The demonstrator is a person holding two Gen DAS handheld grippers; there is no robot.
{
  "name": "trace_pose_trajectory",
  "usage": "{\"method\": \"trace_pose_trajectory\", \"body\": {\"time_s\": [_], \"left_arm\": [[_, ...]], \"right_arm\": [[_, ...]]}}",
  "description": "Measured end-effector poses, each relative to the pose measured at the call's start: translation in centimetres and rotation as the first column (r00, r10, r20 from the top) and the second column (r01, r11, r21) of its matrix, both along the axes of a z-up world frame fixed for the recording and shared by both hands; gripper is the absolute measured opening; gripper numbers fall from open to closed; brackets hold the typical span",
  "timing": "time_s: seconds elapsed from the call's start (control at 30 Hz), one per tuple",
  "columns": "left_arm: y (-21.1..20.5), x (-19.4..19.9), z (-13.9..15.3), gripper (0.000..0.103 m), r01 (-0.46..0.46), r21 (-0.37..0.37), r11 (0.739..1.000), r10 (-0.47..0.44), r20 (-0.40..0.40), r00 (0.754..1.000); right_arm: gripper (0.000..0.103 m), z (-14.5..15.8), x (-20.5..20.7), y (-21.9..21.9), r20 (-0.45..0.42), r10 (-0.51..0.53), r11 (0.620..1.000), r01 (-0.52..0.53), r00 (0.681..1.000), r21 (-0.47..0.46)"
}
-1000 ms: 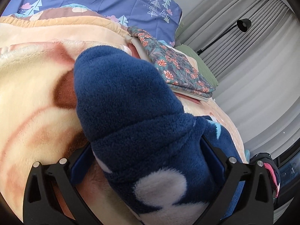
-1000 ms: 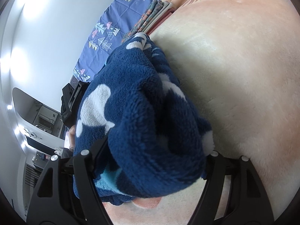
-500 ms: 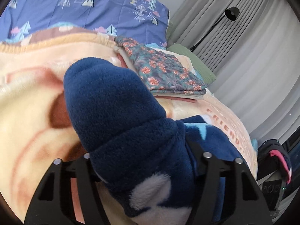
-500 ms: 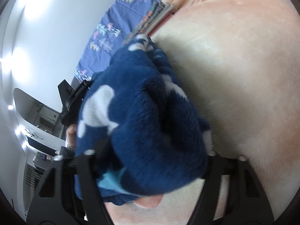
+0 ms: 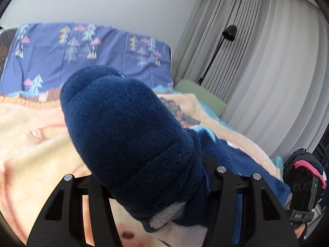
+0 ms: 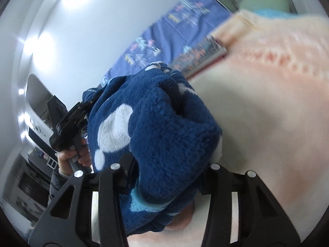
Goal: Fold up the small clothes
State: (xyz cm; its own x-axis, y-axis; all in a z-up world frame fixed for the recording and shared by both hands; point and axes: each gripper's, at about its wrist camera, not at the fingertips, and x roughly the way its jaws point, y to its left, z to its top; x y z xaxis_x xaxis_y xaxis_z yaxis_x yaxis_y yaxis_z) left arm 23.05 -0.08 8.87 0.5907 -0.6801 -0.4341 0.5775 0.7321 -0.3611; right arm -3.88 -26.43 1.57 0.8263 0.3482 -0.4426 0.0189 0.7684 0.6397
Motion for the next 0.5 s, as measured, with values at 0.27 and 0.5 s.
{"method": "trace_pose_trajectory", "body": {"time_s": [0.27,0.5], "left_arm": [[3.7,-2.3,4.7,0.057,-0.096,0.028,0.995,0.092,0.115,0.989],[7.9,-1.1,7.5,0.057,-0.241,0.029,0.97,0.232,0.172,0.957]], "right_arm": [[0.044,4.3,3.4,1.4,0.068,0.12,0.99,-0.115,0.99,-0.078],[0.044,7.9,11.0,4.9,0.076,0.236,0.963,-0.223,0.969,-0.149]]}}
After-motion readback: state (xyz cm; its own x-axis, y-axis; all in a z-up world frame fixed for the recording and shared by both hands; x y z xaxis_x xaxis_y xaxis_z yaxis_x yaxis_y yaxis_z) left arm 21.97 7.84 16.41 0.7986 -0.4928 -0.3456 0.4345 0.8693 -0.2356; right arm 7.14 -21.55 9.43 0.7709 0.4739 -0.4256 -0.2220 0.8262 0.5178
